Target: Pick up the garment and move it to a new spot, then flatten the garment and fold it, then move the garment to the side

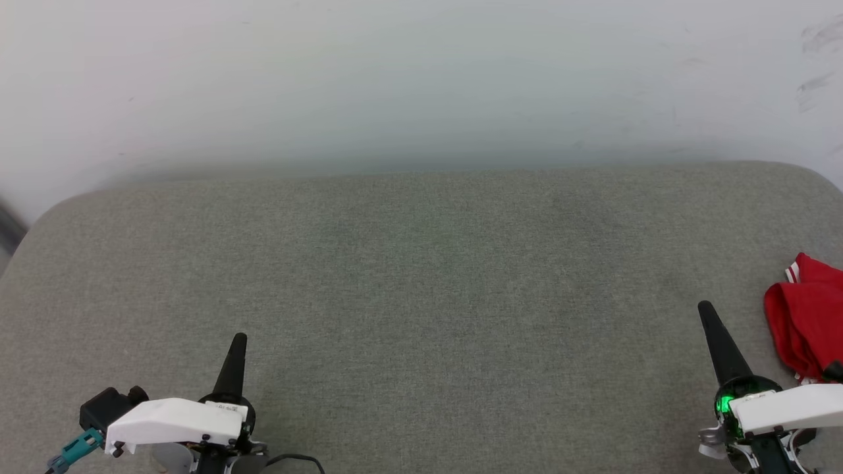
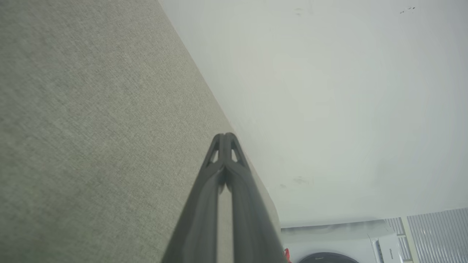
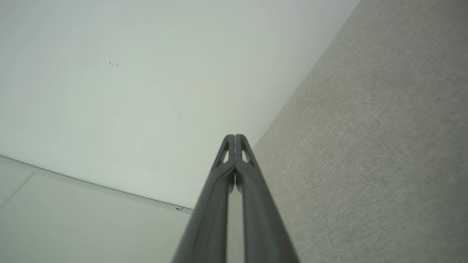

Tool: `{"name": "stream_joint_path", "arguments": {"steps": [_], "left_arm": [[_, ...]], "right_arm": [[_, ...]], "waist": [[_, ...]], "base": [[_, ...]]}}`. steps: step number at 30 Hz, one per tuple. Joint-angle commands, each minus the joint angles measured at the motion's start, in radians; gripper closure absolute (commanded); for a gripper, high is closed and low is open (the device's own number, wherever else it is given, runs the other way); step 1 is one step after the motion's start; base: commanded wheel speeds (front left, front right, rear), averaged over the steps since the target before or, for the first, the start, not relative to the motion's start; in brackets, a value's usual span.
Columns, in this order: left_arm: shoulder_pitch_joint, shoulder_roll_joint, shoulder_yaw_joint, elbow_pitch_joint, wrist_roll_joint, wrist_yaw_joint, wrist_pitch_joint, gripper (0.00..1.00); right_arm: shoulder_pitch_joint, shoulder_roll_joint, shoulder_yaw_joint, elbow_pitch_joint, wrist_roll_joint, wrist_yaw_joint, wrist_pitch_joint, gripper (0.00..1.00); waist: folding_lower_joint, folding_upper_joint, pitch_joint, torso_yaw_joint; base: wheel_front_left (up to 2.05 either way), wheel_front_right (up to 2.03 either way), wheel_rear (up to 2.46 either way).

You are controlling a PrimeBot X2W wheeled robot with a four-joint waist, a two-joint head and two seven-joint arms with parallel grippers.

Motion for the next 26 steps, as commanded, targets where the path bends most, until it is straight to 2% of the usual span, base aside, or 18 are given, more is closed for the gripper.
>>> {"name": "stream_joint_path", "arguments": {"steps": [1, 26], "left_arm": [[-0.019, -0.004, 0.008, -0.004, -0.021, -0.007, 0.007, 1.00], [-0.037, -0.033, 0.067, 0.007, -0.212, -0.050, 0.067, 1.00]], "right_arm": [[-0.020, 0.001, -0.003, 0.000, 0.025, 0.000, 0.002, 1.00], [-0.056, 0.009, -0.009, 0.069, 0.246, 0.000, 0.007, 1.00]], "waist": [[0.0000, 0.0000, 0.000, 0.000], [0.0000, 0.0000, 0.001, 0.008]], "base": [[0.00, 0.00, 0.00], [0.00, 0.00, 0.00]]}}
